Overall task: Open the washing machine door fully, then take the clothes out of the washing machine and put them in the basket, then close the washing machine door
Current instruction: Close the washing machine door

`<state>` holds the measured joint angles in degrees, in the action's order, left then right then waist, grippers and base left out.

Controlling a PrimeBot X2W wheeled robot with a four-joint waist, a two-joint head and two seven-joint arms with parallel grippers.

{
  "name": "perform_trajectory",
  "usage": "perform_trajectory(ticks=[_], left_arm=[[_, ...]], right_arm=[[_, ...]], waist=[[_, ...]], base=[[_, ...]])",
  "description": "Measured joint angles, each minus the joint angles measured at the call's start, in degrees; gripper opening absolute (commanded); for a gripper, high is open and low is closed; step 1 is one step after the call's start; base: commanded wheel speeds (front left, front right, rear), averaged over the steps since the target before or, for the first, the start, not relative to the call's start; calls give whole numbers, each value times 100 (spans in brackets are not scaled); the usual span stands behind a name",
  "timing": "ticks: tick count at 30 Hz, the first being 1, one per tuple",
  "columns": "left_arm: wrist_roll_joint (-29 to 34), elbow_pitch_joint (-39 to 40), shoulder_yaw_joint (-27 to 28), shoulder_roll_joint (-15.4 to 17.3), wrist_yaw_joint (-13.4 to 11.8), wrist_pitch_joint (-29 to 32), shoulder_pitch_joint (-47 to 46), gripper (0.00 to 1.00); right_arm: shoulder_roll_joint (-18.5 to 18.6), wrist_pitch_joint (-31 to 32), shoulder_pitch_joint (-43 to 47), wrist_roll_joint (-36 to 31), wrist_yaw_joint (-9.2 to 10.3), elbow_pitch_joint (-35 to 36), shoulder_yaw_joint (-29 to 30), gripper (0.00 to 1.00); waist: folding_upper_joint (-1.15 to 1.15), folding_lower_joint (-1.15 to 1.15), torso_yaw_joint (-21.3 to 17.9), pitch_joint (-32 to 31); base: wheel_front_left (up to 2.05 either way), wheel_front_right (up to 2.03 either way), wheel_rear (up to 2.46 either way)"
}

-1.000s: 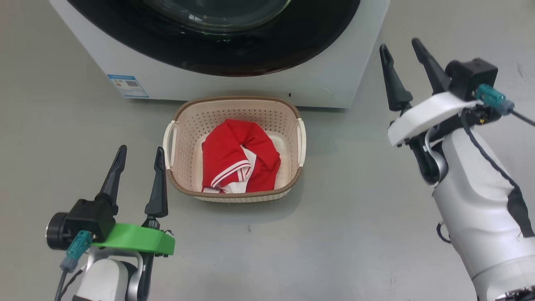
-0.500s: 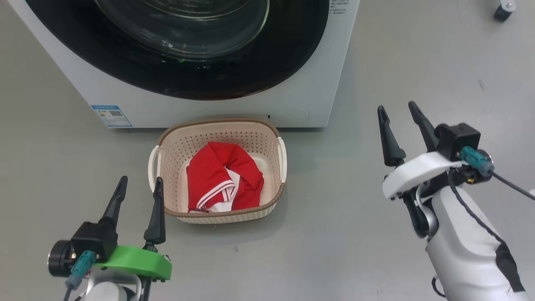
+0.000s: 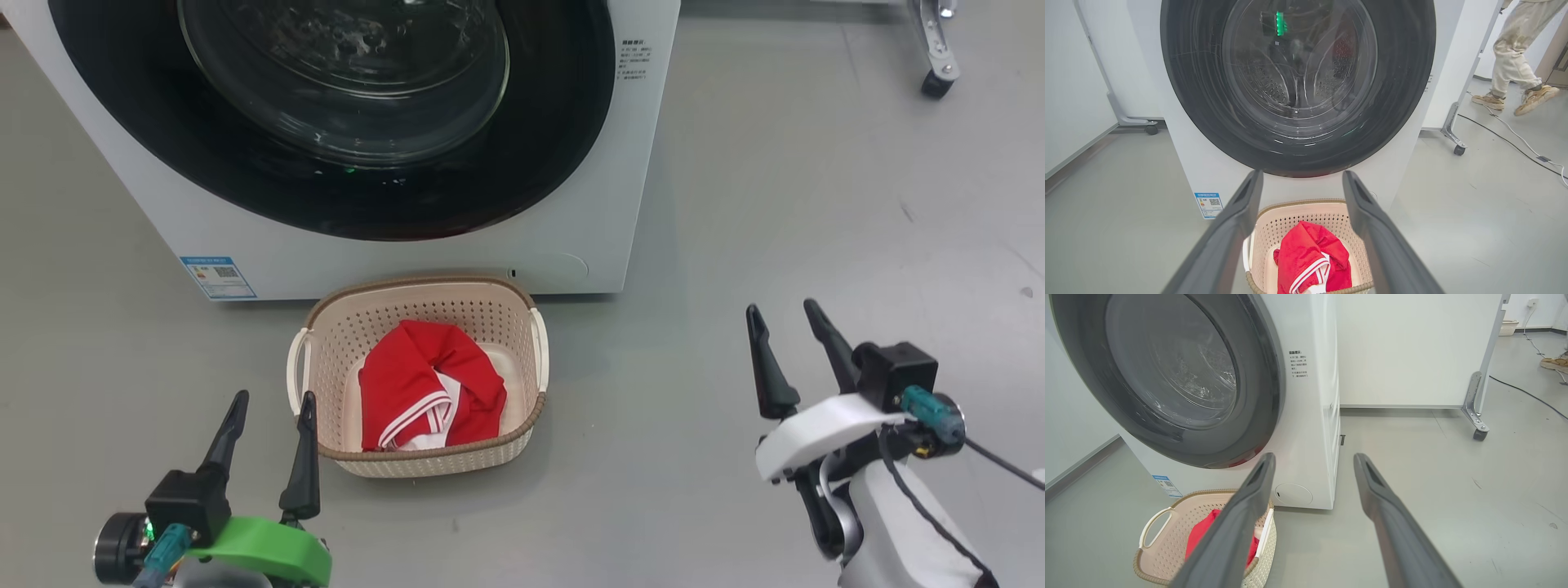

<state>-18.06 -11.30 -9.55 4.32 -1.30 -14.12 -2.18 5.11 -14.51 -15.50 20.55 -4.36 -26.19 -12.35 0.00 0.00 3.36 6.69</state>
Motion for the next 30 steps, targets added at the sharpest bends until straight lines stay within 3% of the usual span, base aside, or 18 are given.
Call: perform_trajectory(ticks=[30], left_arm=[[0, -16, -1, 32, -142, 153, 427, 100]], right_arm=[[-74, 0, 1191, -359, 203, 681, -185, 100]], waist=[[0, 0, -94, -448]], base=[[0, 0, 0]])
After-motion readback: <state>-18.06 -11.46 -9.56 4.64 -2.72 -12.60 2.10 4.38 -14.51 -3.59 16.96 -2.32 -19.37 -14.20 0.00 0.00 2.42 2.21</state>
